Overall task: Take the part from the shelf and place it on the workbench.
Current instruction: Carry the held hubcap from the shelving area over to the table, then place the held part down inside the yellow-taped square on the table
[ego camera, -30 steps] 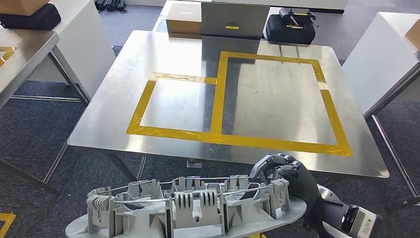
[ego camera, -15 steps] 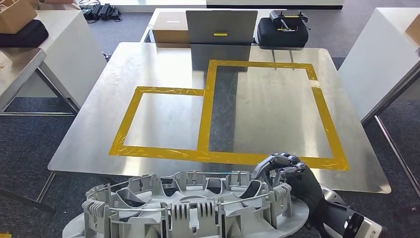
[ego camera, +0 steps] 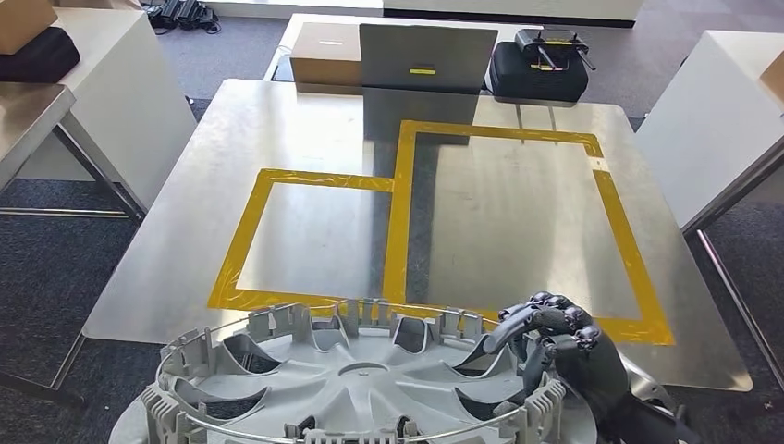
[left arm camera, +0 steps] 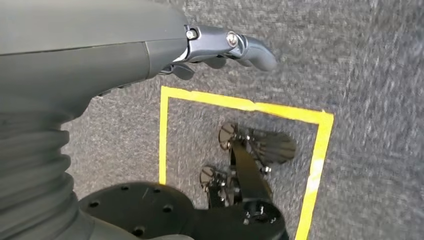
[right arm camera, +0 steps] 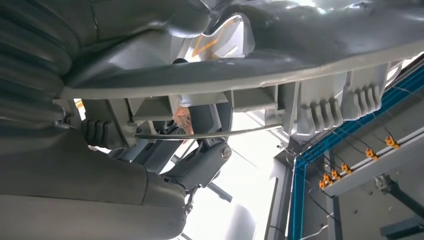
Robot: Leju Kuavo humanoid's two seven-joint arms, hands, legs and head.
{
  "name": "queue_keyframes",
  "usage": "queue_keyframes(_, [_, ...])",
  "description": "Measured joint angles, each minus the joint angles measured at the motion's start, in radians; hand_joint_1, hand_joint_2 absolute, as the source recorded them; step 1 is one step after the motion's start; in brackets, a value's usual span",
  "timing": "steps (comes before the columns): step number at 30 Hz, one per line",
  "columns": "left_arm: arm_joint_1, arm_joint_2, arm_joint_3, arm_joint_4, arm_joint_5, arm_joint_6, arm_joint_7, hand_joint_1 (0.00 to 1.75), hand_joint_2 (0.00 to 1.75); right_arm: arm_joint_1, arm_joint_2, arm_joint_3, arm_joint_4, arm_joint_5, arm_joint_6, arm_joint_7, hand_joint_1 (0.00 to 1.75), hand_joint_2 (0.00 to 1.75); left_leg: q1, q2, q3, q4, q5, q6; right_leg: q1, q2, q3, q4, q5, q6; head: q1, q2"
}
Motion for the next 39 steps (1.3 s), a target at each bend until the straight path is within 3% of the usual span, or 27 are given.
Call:
queue_keyframes(7, [0.000, -0.001, 0.007, 0.000, 0.000, 0.002, 0.000, 0.00, 1.75, 0.036, -0.010, 0.000, -0.041, 0.029, -0.036, 0.000, 1.75, 1.75, 0.000, 0.000, 0.001, 0.000, -0.002, 0.002, 0.000, 0.000, 0.001, -0.004, 0.001, 0.012, 0.000, 0.000])
queue_keyframes(16, [0.000, -0.001, 0.012, 0.000, -0.006, -0.002, -0.003, 0.00, 1.75, 0.069, -0.040, 0.000, -0.071, 0.021, -0.062, 0.001, 1.75, 1.75, 0.000, 0.000, 0.007, -0.003, 0.000, 0.000, 0.000, 0.000, 0.005, -0.004, 0.001, 0.012, 0.000, 0.000])
queue_keyframes(30, [0.000, -0.001, 0.016, 0.000, -0.013, -0.011, -0.006, 0.00, 1.75, 0.096, -0.046, 0.000, -0.073, 0.006, -0.063, 0.001, 1.75, 1.75, -0.002, 0.000, 0.008, -0.006, 0.000, -0.001, -0.005, 0.000, 0.005, -0.005, 0.001, 0.012, 0.000, 0.000])
queue_keyframes(37, [0.000, -0.001, 0.016, 0.000, -0.014, -0.010, -0.005, 0.00, 1.75, 0.099, -0.046, 0.001, -0.073, 0.005, -0.058, 0.001, 1.75, 1.75, -0.010, 0.000, 0.009, -0.007, -0.006, 0.010, -0.013, 0.000, 0.006, -0.007, -0.002, 0.022, 0.000, 0.000])
queue_keyframes(39, [0.000, -0.003, 0.016, -0.001, -0.014, -0.010, -0.005, 0.00, 1.75, 0.098, -0.046, 0.001, -0.073, 0.005, -0.055, 0.001, 1.75, 1.75, -0.005, 0.001, 0.016, -0.017, -0.004, 0.016, -0.013, -0.001, 0.003, 0.011, -0.013, 0.029, 0.001, 0.000])
